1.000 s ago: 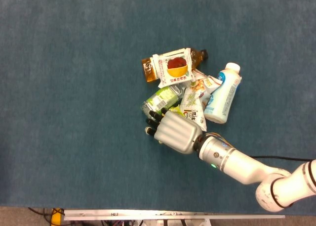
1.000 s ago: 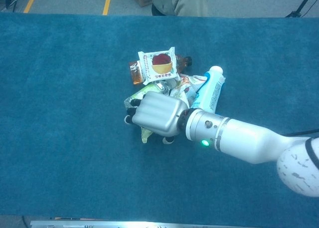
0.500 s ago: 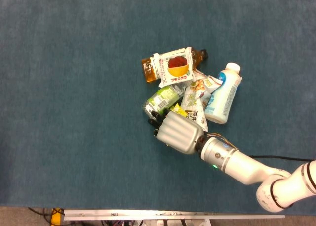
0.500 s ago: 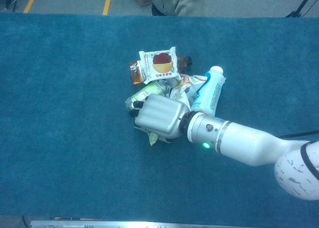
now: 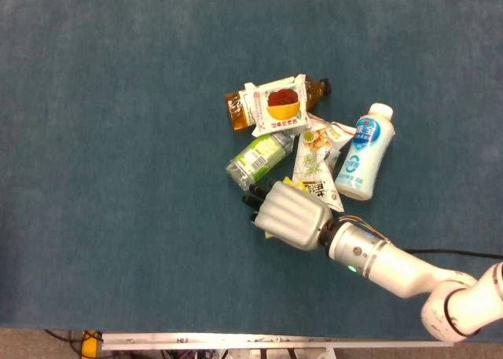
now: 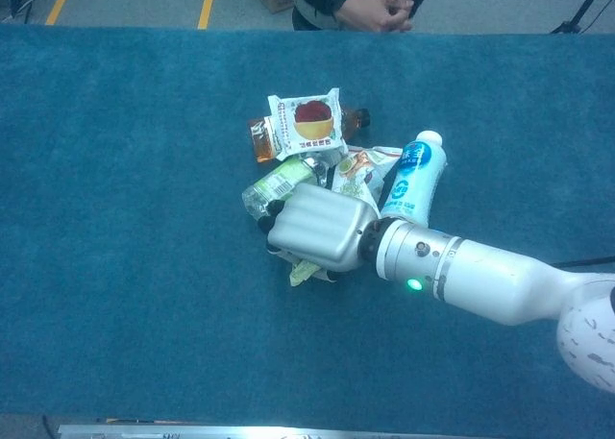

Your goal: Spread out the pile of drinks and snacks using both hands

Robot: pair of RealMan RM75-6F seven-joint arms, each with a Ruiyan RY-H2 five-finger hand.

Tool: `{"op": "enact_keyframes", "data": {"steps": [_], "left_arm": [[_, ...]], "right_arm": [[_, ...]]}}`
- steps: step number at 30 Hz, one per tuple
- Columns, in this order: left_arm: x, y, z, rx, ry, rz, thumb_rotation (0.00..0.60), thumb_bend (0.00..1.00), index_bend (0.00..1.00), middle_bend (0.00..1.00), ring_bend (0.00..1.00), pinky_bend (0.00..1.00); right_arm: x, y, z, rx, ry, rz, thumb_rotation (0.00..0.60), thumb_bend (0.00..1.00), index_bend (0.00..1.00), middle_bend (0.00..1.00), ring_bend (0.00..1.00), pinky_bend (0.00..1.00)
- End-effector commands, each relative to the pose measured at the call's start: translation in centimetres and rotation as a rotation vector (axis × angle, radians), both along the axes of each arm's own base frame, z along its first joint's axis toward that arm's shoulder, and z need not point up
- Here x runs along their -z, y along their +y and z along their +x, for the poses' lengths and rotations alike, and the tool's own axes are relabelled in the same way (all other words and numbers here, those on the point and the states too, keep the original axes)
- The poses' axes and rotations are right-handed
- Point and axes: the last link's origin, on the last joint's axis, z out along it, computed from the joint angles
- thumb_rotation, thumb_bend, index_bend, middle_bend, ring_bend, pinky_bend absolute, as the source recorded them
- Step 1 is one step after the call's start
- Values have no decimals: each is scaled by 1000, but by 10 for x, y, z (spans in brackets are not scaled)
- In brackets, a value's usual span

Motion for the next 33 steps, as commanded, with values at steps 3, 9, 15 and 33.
{"op": "enact_keyframes", "data": {"steps": [3,9,15,33], "left_arm": [[0,0,1,0,2,-1,600,351,146,188,135,150],[-1,1,3,8,6,-1,600,351,146,188,135,150],[-2,0,4,5,11,2,600,351,146,188,135,150],[-2,-1,10,16,19,1,600,350,147,188,135,150]], "right_arm": [[-12,2,9,16,-70,8,600,329,585,285,222,538],[-15,3,20,31,-135,24,600,329,588,288,223,538],[-11,8,28,32,-159,55,600,329,588,288,223,538],[-13,8,29,38,-195,53,600,328,588,288,223,538]]}}
